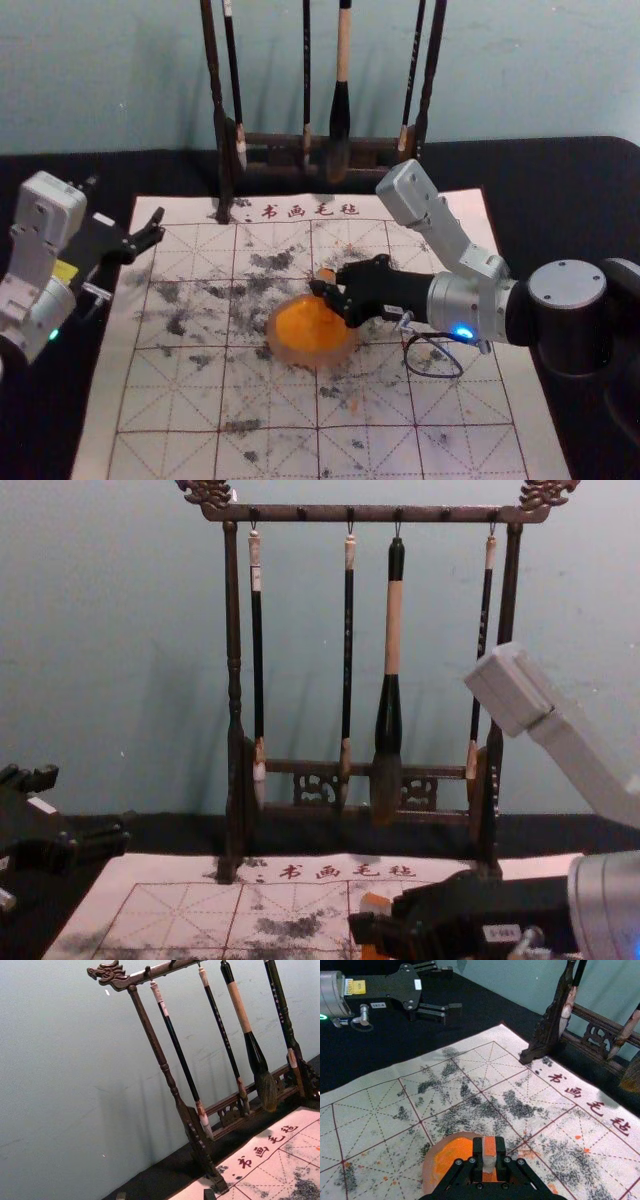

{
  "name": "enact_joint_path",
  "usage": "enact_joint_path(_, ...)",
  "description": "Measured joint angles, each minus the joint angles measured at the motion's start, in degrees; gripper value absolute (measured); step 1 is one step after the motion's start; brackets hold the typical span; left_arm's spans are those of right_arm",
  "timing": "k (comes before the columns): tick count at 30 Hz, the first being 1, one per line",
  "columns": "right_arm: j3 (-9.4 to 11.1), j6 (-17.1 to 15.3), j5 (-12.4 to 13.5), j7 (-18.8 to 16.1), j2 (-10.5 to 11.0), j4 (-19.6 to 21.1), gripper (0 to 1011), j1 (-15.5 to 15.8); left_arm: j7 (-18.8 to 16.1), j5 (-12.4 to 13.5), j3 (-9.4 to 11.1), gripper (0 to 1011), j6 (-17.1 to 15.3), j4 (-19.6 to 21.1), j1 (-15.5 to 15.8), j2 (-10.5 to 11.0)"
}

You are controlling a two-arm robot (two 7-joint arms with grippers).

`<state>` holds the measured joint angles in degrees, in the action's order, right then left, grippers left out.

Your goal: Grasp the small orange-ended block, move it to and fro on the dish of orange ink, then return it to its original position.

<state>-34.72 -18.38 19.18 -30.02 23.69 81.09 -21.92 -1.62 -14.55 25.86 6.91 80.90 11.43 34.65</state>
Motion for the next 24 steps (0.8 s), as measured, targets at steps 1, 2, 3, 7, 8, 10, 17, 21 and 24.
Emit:
enact_joint_path(1, 0.0, 0.0, 0.0, 0.0, 0.1, 0.2, 110, 0.1, 0.0, 0.0, 0.0, 1001, 0.0, 0.0, 0.0, 0.0)
enact_joint_path(2, 0.0, -0.1, 0.1, -0.1, 0.3, 0.4, 110, 0.3, 0.0, 0.0, 0.0, 1001, 0.0, 0.0, 0.0, 0.0)
enact_joint_path(3, 0.0, -0.1, 0.2, -0.1, 0.3, 0.6, 110, 0.4, 0.0, 0.0, 0.0, 1001, 0.0, 0.0, 0.0, 0.0)
enact_joint_path(7, 0.0, -0.3, 0.4, -0.3, 0.7, 1.2, 110, 0.7, 0.0, 0.0, 0.0, 1001, 0.0, 0.0, 0.0, 0.0)
enact_joint_path(8, -0.1, -0.4, 0.4, -0.4, 0.8, 1.4, 111, 0.9, 0.0, 0.0, 0.0, 1001, 0.0, 0.0, 0.0, 0.0)
enact_joint_path(10, -0.2, -0.4, 0.5, -0.5, 0.9, 1.7, 110, 1.0, 0.0, 0.0, 0.0, 1001, 0.0, 0.0, 0.0, 0.0)
enact_joint_path(17, -0.8, -0.7, 0.8, -0.9, 1.1, 2.4, 110, 1.3, 0.0, 0.0, 0.0, 1001, 0.0, 0.0, 0.0, 0.0)
enact_joint_path(21, -1.3, -0.7, 0.9, -1.2, 1.0, 2.6, 110, 1.4, 0.0, 0.0, 0.0, 1001, 0.0, 0.0, 0.0, 0.0)
enact_joint_path(24, -1.5, -0.7, 1.0, -1.2, 0.9, 2.6, 110, 1.4, 0.0, 0.0, 0.0, 1001, 0.0, 0.0, 0.0, 0.0)
